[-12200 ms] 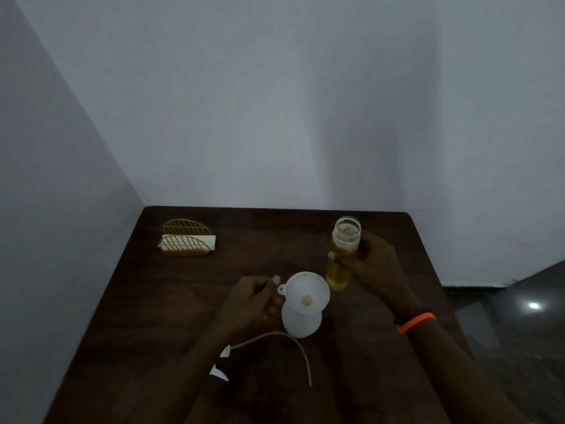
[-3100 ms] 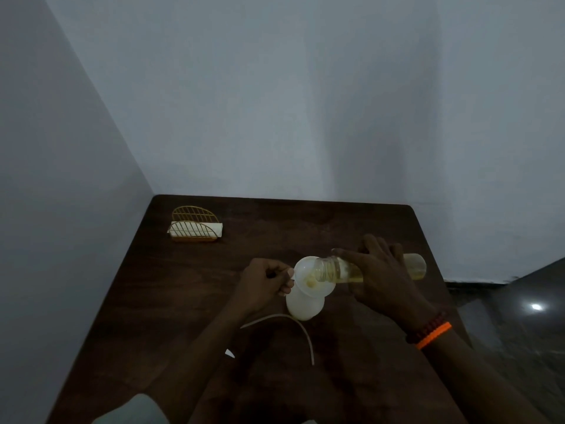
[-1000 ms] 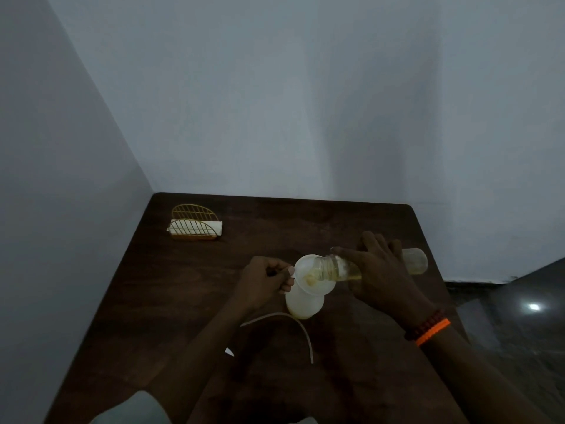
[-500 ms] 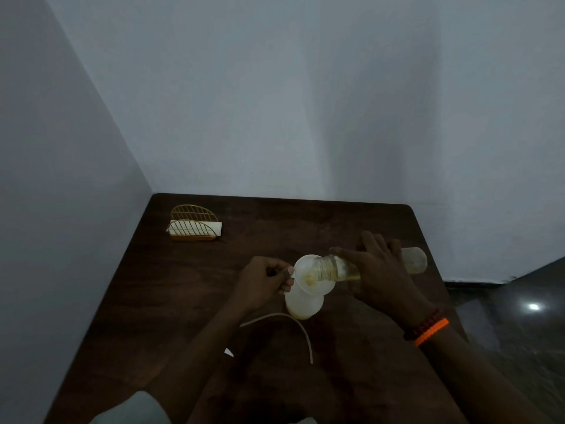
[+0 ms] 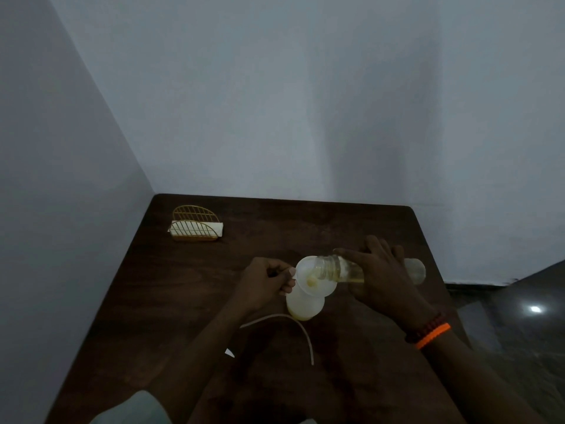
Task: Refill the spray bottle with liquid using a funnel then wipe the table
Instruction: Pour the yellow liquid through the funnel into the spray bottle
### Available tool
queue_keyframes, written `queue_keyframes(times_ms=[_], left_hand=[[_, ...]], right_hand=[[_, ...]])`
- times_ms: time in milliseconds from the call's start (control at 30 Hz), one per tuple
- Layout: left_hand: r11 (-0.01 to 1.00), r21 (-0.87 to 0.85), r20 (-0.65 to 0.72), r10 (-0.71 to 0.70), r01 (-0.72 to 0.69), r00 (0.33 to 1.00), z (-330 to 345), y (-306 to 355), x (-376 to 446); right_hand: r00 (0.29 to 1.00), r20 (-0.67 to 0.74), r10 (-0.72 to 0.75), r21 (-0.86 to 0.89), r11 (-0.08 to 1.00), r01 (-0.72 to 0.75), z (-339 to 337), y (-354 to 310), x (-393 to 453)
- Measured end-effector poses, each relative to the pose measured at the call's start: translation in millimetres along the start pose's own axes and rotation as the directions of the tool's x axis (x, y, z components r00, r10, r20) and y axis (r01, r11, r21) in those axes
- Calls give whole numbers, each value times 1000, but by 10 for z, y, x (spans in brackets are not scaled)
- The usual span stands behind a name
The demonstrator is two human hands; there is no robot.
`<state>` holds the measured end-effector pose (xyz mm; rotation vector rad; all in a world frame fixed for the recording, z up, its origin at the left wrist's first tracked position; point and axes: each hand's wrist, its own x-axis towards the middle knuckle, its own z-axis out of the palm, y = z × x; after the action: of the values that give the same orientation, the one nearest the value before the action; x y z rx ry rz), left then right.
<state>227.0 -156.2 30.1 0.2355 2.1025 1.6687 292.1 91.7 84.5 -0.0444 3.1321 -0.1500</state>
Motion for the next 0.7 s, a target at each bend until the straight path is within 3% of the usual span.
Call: queue_keyframes(times_ms=[367, 567, 700], left_hand=[[1000, -1, 8, -8, 8, 1000, -24, -12, -1], [1000, 2, 18, -28, 28, 999, -27, -11, -19], [999, -5, 27, -40, 40, 999, -27, 11, -18]], right_hand=[[997, -16, 74, 232, 970, -68, 121, 69, -71], [992, -80, 97, 563, 826, -35, 174, 77, -115], [987, -50, 153, 618, 781, -90, 189, 71, -122]])
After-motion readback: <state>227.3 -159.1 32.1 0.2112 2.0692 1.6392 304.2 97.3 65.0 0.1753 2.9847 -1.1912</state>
